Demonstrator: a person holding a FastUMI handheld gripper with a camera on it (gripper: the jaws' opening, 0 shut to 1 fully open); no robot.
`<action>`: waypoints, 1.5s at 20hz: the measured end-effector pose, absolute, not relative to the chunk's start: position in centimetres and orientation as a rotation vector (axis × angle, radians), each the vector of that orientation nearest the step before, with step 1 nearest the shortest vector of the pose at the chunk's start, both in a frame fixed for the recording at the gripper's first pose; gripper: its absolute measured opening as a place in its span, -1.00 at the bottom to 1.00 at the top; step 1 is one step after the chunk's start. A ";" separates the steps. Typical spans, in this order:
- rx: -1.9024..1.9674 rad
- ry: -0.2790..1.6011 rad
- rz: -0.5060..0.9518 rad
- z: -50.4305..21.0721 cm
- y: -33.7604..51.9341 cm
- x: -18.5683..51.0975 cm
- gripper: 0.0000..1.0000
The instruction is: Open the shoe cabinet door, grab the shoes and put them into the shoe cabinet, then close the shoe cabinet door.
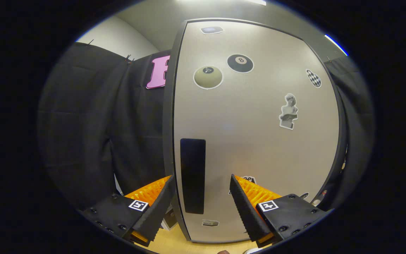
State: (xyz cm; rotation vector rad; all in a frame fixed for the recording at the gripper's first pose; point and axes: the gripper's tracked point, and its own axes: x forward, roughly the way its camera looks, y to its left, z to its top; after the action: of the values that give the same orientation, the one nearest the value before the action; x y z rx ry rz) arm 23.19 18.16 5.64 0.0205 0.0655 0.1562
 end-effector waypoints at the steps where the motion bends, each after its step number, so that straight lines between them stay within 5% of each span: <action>1: 0.035 0.096 0.150 4.9 18.3 23.6 0.89; 11: 0.059 0.099 0.169 5.7 19.6 23.6 -0.38; 21: -0.005 0.142 0.227 5.3 19.7 23.0 -0.87; 30: -0.008 0.129 0.165 5.5 18.1 19.5 -0.87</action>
State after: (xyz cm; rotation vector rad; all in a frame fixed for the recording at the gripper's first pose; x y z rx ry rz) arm 19.51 18.14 5.55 -0.0084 0.1288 0.1654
